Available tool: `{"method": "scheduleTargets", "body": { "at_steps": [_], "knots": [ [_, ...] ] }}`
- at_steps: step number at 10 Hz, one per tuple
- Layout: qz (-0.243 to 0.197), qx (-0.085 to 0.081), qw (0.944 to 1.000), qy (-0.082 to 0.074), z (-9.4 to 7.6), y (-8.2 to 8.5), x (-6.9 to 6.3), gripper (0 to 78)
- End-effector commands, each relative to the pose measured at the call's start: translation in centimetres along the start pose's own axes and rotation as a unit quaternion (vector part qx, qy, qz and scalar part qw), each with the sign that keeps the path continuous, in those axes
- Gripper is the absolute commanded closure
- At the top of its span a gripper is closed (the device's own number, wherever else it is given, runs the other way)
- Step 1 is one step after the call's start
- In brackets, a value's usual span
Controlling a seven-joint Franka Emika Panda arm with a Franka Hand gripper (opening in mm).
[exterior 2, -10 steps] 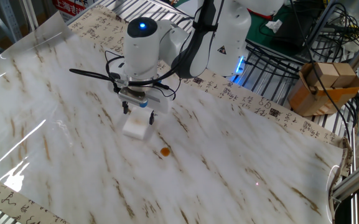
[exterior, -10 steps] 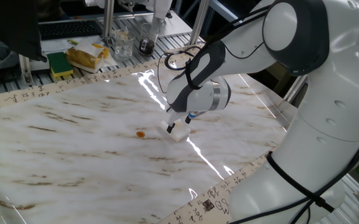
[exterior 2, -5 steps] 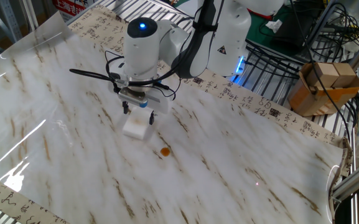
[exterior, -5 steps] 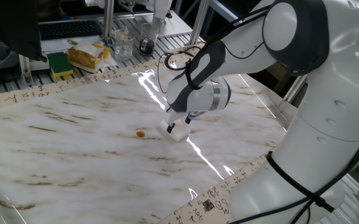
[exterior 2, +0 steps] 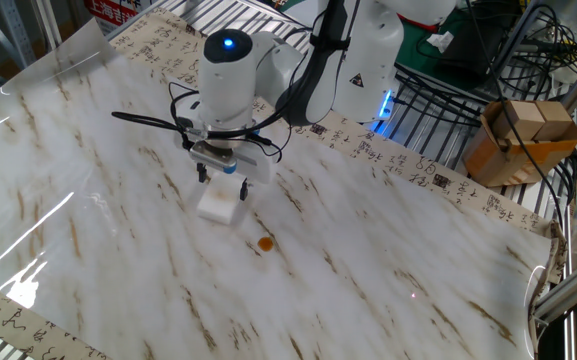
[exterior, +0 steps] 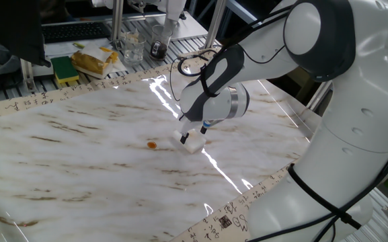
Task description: Clean the tabletop with a sponge
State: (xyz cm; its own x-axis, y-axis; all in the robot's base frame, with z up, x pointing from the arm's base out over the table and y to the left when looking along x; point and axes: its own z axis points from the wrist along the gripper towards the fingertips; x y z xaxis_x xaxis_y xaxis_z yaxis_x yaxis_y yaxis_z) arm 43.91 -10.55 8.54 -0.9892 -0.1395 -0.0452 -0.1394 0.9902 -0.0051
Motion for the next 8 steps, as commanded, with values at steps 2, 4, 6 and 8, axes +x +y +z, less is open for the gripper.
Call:
{"method": "scheduleTargets", "body": {
  "at_steps": [2, 4, 6, 8],
  "knots": [
    [0.0, 0.008, 0.9999, -0.009, -0.08, -0.04, -0.09, 0.1],
    [0.003, 0.01, 0.9999, -0.008, -0.08, -0.04, -0.09, 0.1],
    [0.017, 0.004, 0.9999, 0.0, -0.08, -0.04, -0.09, 0.1],
    [0.028, -0.003, 0.9995, 0.013, -0.08, -0.04, -0.09, 0.1]
  ]
}}
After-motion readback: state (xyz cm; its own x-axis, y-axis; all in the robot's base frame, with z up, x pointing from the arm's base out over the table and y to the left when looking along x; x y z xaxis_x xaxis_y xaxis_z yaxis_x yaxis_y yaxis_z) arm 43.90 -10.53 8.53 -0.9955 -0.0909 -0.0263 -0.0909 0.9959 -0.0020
